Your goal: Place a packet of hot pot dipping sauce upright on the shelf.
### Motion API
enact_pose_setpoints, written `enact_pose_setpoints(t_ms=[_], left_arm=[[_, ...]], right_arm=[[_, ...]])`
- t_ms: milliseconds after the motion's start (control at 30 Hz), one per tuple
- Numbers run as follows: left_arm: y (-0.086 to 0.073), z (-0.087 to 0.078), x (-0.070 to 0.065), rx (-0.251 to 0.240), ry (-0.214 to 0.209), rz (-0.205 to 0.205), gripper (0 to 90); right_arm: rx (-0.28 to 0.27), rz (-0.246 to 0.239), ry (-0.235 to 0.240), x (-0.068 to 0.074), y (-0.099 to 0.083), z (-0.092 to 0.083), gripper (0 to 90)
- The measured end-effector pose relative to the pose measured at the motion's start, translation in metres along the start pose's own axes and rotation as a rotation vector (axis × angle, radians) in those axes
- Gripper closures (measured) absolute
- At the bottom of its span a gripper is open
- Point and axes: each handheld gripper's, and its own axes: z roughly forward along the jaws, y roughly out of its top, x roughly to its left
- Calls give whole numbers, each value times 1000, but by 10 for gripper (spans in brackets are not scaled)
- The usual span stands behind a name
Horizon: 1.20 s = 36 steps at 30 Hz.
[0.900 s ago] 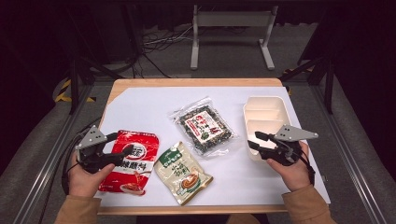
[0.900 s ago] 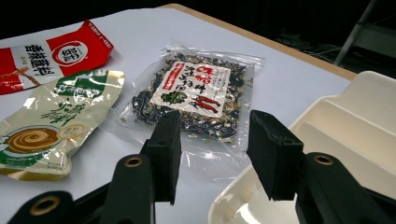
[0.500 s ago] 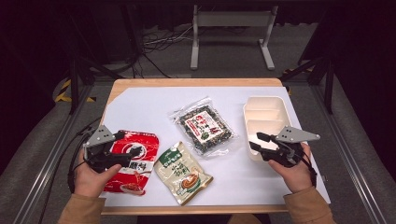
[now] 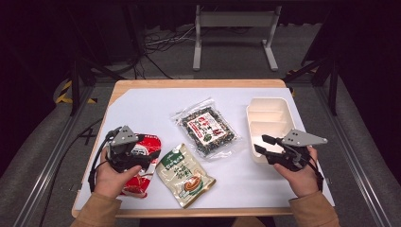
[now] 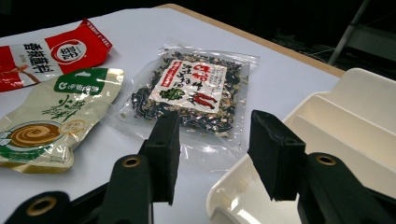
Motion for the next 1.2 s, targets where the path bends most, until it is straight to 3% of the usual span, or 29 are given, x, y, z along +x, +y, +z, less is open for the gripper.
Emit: enact_pose_setpoints(t_ms=[300, 567, 767, 1200], left_arm=[[-1, 25, -9, 33, -28, 4, 208], [-9, 48, -5, 92, -69, -28, 208], [-17, 59, 4, 127, -89, -74, 235], [-25, 82, 0, 241, -147, -60, 257]], right_arm=[[-25, -21, 3, 3, 2, -2, 543], [-24, -23, 7, 5, 2, -1, 540], [-28, -25, 6, 6, 2, -2, 540], [-21, -29, 14, 7, 1, 1, 535]])
